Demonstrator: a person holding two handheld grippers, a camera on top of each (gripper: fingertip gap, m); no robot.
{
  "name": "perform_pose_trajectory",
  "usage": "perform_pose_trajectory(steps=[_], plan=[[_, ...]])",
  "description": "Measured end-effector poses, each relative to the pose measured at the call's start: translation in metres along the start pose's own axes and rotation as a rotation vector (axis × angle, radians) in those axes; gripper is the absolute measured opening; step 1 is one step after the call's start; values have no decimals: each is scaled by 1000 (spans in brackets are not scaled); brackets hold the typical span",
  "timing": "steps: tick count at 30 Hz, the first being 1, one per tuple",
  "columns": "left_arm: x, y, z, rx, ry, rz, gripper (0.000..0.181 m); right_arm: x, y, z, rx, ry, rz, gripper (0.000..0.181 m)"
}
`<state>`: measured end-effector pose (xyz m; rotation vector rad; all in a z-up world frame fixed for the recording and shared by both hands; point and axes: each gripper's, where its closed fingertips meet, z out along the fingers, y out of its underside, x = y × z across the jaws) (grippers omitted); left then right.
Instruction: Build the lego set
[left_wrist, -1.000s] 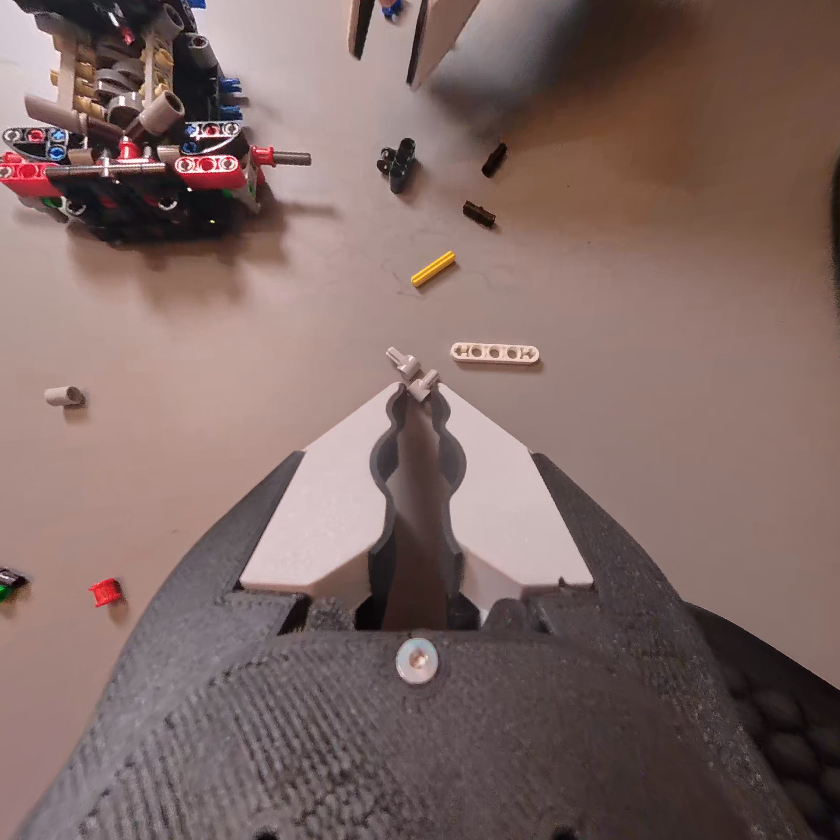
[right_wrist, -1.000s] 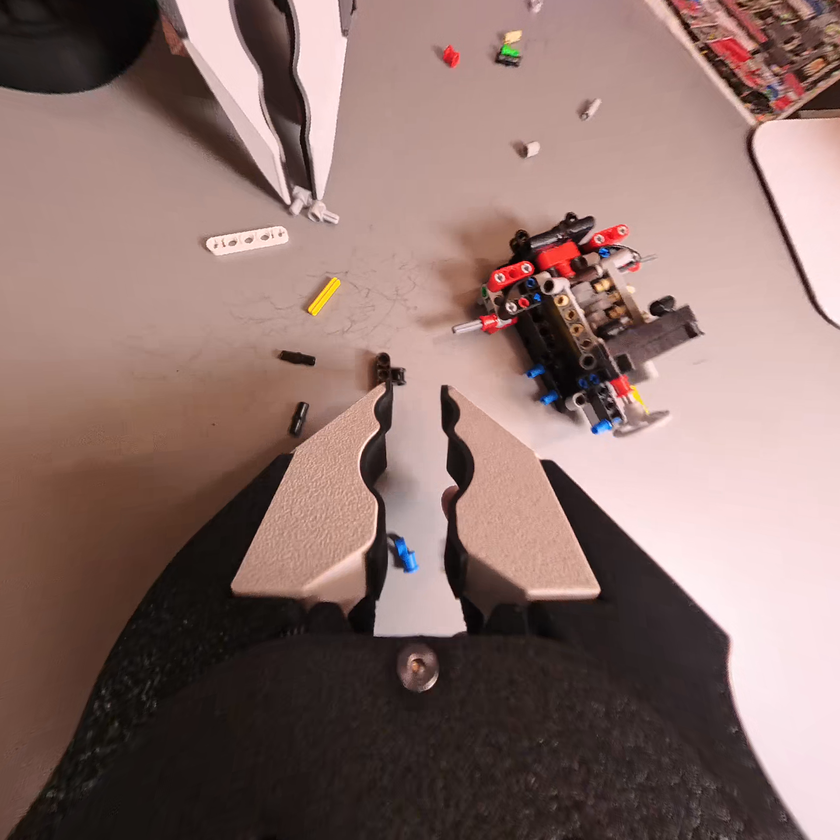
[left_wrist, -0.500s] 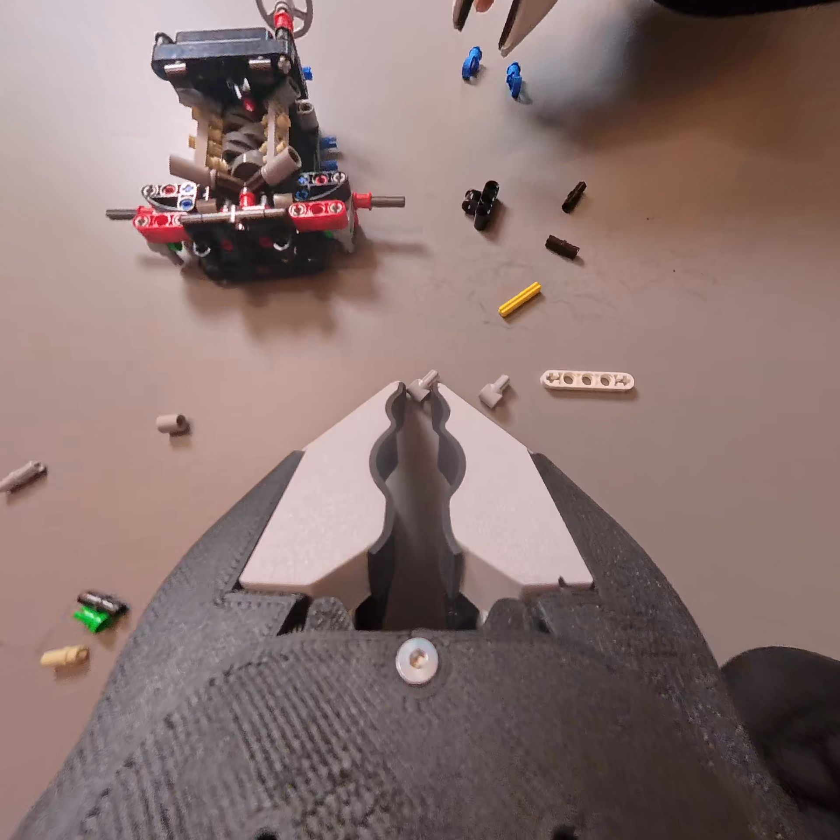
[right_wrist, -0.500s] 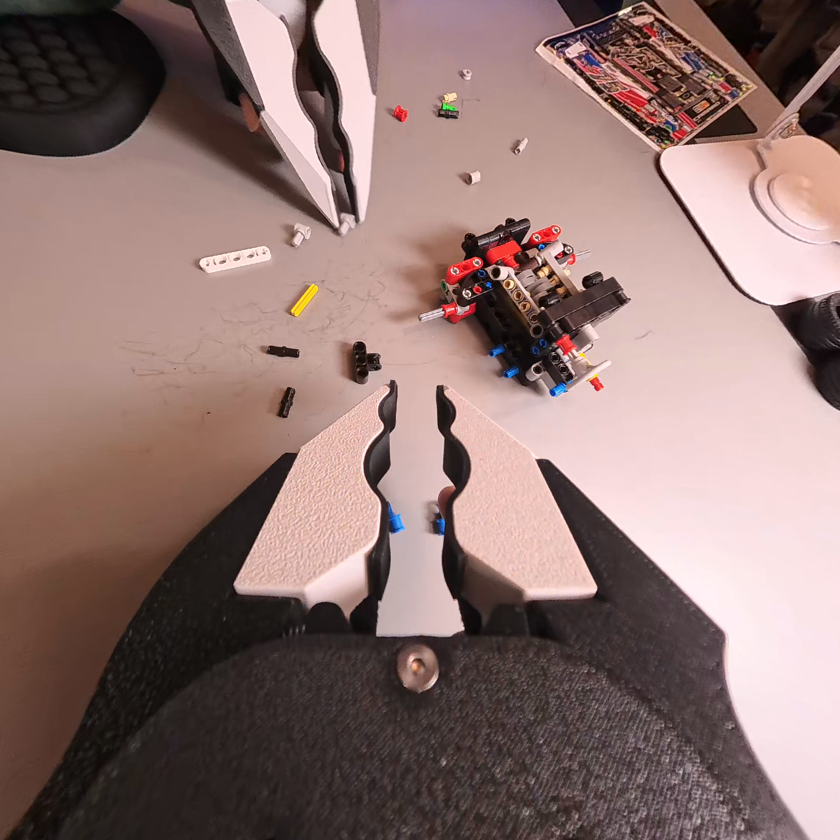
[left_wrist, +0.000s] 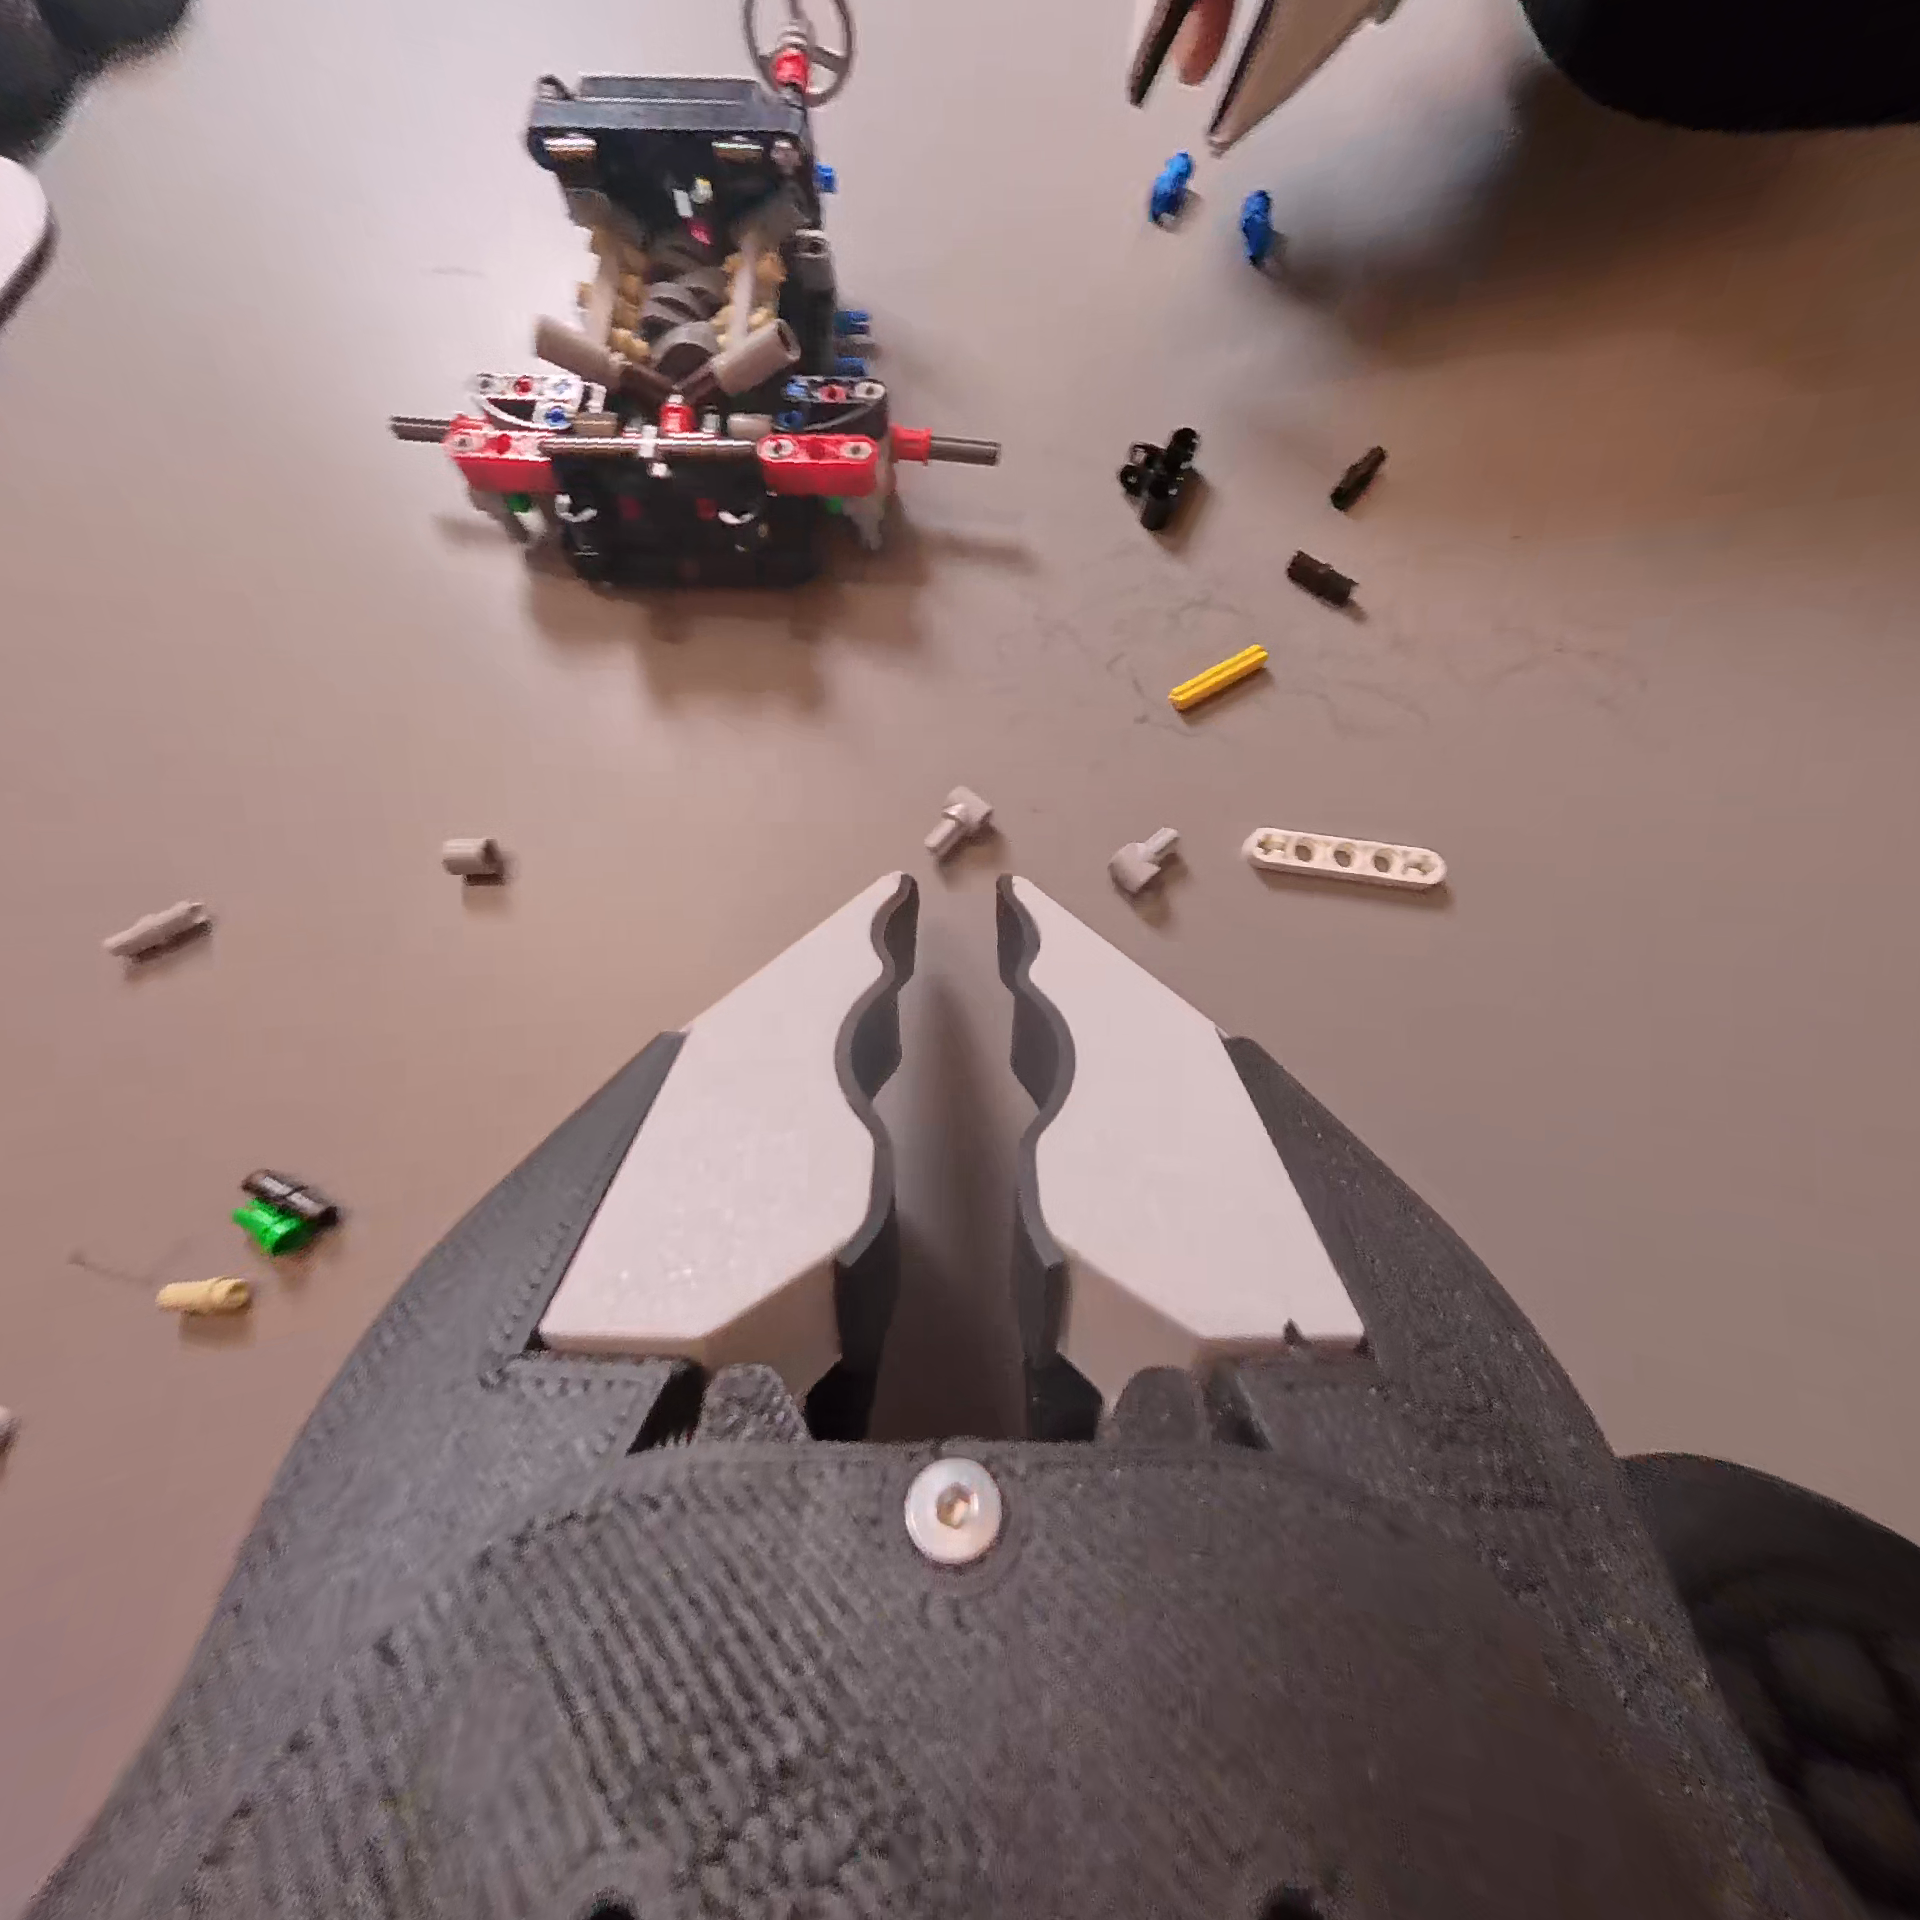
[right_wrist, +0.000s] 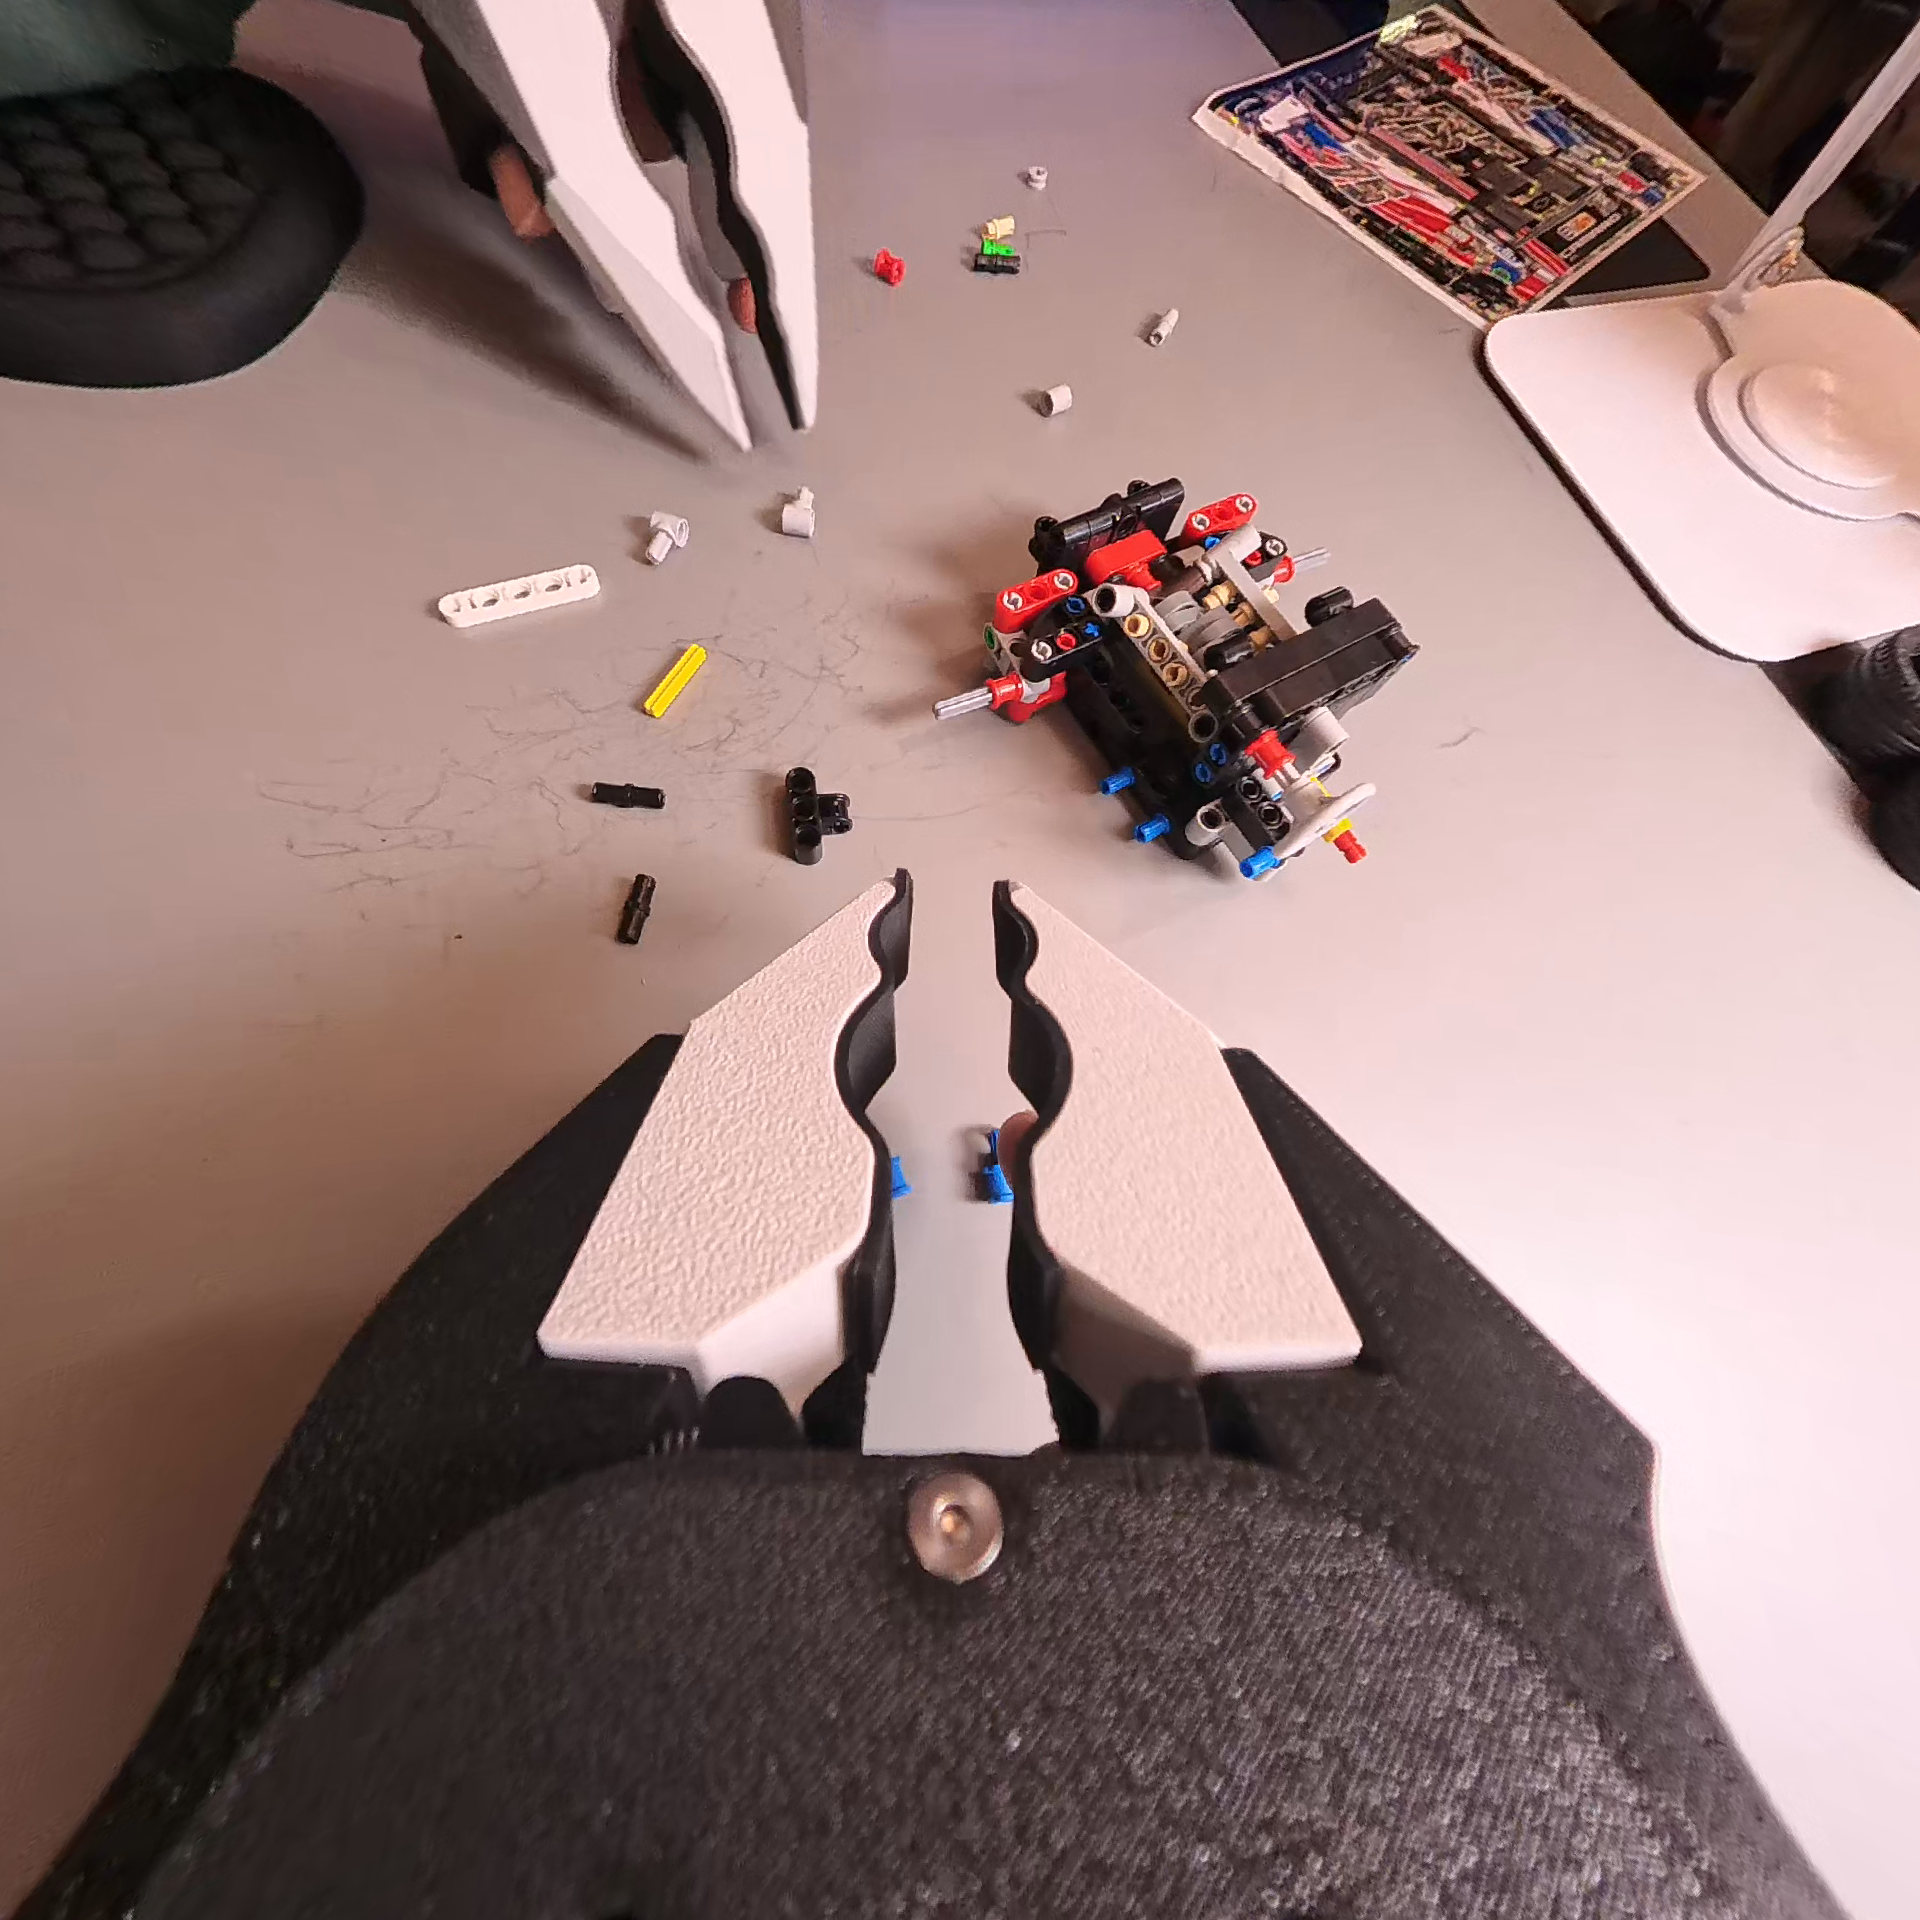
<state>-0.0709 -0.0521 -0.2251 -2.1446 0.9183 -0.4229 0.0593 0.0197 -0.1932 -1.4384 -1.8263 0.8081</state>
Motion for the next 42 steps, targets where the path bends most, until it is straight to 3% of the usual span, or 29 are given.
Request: perform_pose_trajectory(steps=[5,11,22,31,35,42], plan=[[29,3,6,-46,115,37,12,0,1,-1,0,6,-2,14],[40,-1,17,-54,126,83,6,1,2,-2,-2,9,0,14],[33,-20,36,-3,37,131,6,-1,6,-1,-19,6,-13,14],[17,-35,14,116,-41,68,15,0,5,-1,2,1,-14,14],[37,-35,2,144,81,52,18,-1,4,-1,16,-3,-16,14],[71,-4,11,-5,278,57,40,-3,5,1,12,-5,-20,14]])
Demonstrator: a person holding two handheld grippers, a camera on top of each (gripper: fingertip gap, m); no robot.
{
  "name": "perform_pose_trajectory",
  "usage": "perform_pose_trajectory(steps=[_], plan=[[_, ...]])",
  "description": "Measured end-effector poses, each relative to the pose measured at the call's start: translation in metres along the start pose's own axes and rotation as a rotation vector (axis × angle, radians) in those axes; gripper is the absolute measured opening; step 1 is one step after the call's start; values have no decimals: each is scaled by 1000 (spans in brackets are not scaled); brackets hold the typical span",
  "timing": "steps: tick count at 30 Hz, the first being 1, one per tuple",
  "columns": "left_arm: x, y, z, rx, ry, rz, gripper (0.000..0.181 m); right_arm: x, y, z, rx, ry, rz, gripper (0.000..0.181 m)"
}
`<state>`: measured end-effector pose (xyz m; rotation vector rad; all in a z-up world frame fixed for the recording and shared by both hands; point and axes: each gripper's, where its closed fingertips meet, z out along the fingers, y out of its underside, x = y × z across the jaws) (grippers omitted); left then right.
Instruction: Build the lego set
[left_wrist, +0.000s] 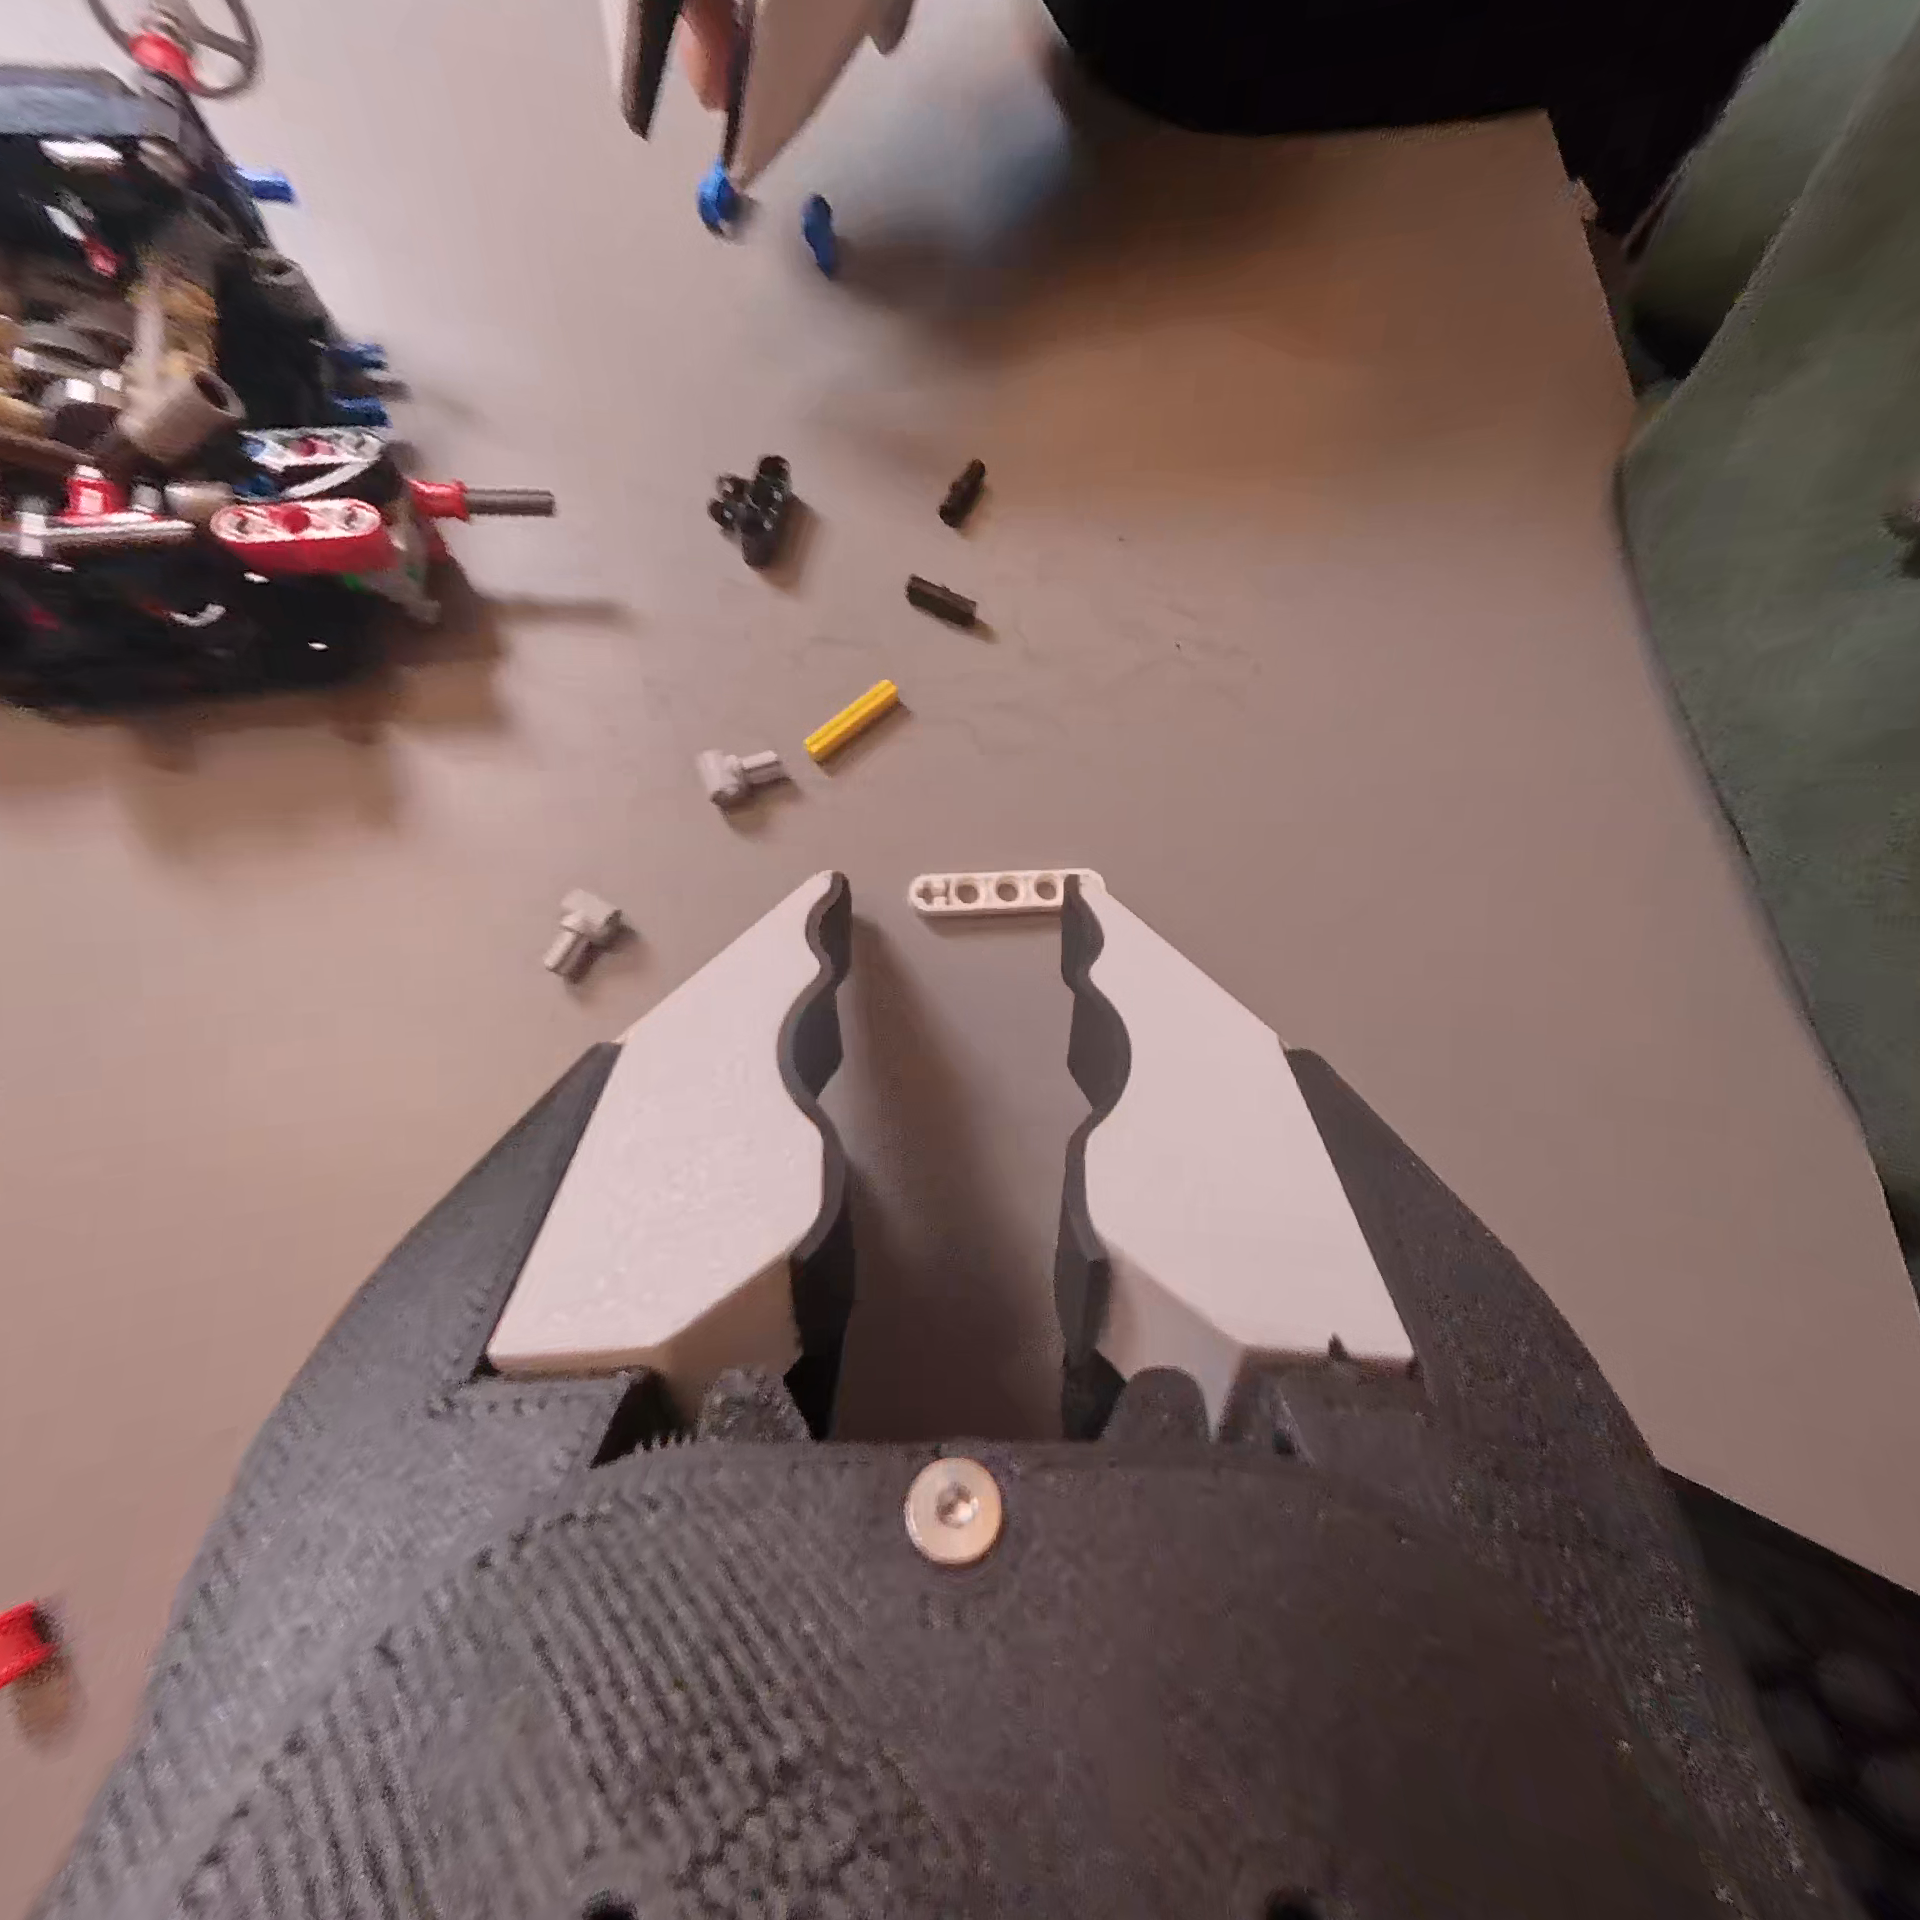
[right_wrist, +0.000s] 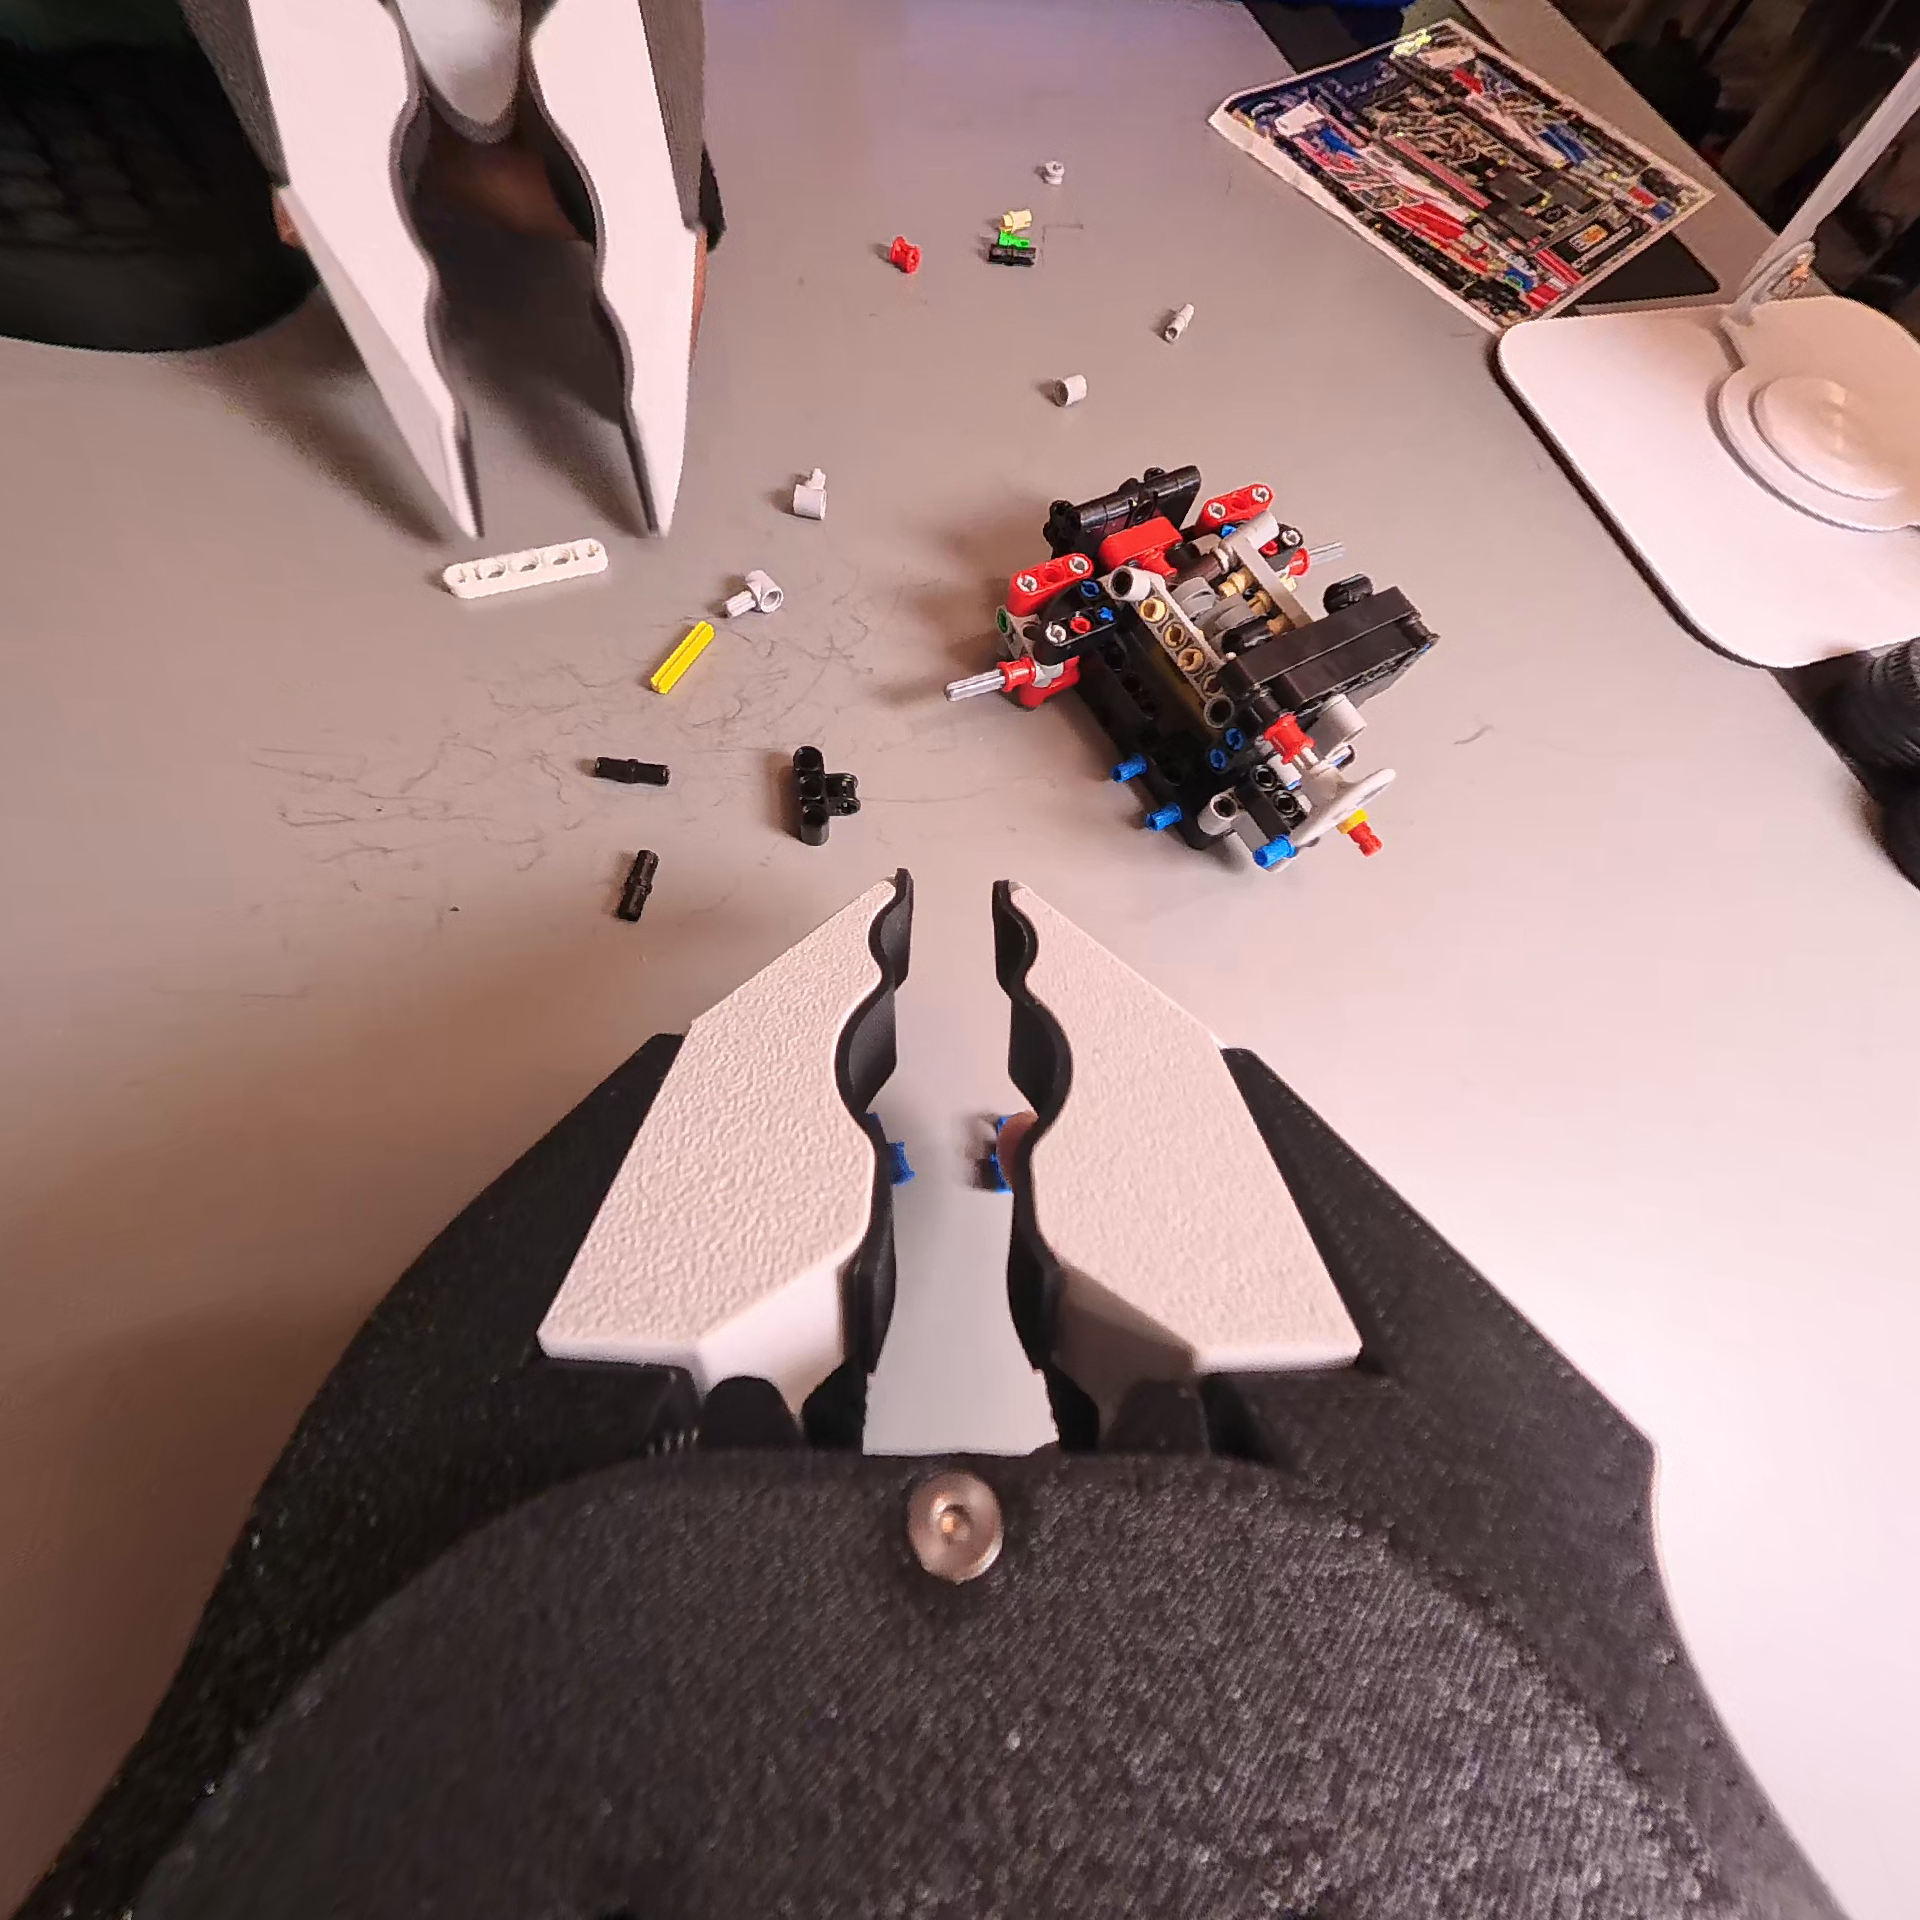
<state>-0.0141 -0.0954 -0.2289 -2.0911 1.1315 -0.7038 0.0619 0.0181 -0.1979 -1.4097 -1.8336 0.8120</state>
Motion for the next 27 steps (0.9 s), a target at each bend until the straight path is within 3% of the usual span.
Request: perform_pose_trajectory(steps=[5,12,18,27], plan=[[11,0,3,-15,50,16,40,-3,1,1,-9,-4,-11,14],[10,0,13,-110,-52,123,39,-3,3,2,-15,-2,-13,14],[10,-4,17,-96,-70,124,38,-3,5,3,-20,2,-14,14],[-19,5,-1,-110,-198,66,38,5,11,-3,-45,24,-13,15]])
